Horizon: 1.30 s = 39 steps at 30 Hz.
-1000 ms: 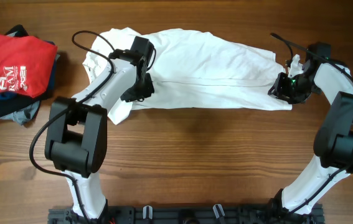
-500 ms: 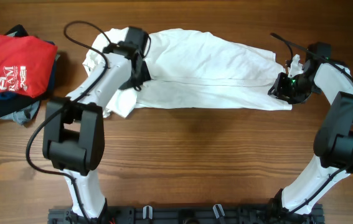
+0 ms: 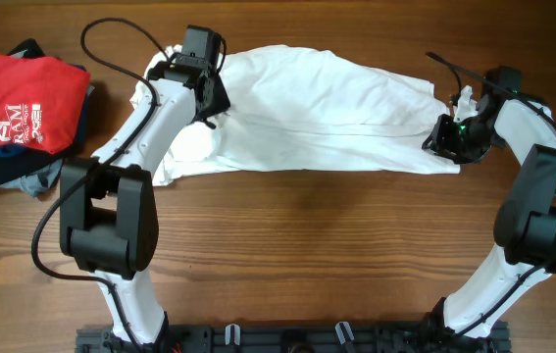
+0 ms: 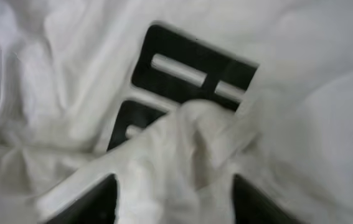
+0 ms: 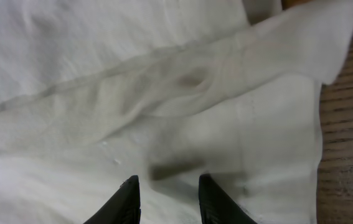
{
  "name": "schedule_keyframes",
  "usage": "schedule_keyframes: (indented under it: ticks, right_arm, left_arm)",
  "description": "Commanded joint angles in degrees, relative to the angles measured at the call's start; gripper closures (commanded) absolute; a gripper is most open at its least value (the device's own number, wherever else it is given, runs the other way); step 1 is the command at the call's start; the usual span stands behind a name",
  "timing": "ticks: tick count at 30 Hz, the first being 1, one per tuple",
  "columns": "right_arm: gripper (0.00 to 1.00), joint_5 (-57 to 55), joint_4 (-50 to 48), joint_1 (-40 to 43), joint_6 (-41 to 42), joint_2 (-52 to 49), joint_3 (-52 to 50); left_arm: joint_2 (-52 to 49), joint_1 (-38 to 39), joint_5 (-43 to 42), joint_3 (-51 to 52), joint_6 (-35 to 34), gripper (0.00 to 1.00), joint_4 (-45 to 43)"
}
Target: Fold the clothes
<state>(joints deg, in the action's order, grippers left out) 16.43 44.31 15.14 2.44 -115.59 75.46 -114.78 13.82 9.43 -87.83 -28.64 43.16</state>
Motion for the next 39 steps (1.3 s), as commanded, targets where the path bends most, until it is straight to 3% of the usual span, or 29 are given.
schedule_keyframes:
  ticks: [1, 4, 6, 8, 15, 19, 23, 28, 33, 37, 39]
  right_arm:
    - [0.68, -2.0, 0.0, -0.3, -0.8, 0.7, -1.0]
    - [0.69, -2.6, 0.0, -0.3, -0.8, 0.7, -1.0]
    - [0.68, -2.8, -0.1, -0.3, -0.8, 0.7, -1.0]
    - [0.69, -2.7, -0.2, -0.3, -0.8, 0.7, -1.0]
    - [0.69, -2.7, -0.2, -0.3, -0.8, 0.7, -1.0]
    - [0.68, -2.7, -0.2, -0.3, -0.8, 0.7, -1.0]
    - [0.68, -2.7, -0.2, -0.3, -0.8, 0.7, -1.0]
    - [0.68, -2.7, -0.1, -0.3, -0.7, 0.7, -1.0]
    - [0.68, -2.7, -0.1, -0.3, -0.8, 0.7, -1.0]
    - [0.68, -2.8, -0.1, -0.3, -0.8, 0.7, -1.0]
    - [0.68, -2.8, -0.1, -0.3, -0.8, 0.7, -1.0]
  left_arm:
    - [6.1, -2.7, 0.5, -0.7, -0.1, 0.21, 9.6]
    - [10.9, -4.8, 0.6, -0.7, -0.6, 0.28, 20.3]
    - [11.7, -6.8, 0.7, -0.4, -2.4, 0.43, 28.2]
    - [11.6, -7.9, 0.6, 2.8, -5.4, 0.55, 29.3]
    - [11.6, -8.0, -1.2, 20.3, -9.3, 0.57, 18.5]
    - [11.6, -8.0, -0.9, 25.6, -9.6, 0.51, 11.0]
    - [11.6, -8.0, -0.4, 26.8, -9.6, 0.48, 3.0]
    - [11.6, -8.0, 6.1, 26.8, -9.6, 0.48, 2.4]
    - [11.6, -8.0, 6.3, 26.9, -9.6, 0.57, 1.7]
    - [11.6, -8.0, 6.3, 26.9, -9.6, 0.85, 0.4]
    - [11.5, -8.0, 6.3, 26.9, -9.6, 0.9, 0.4]
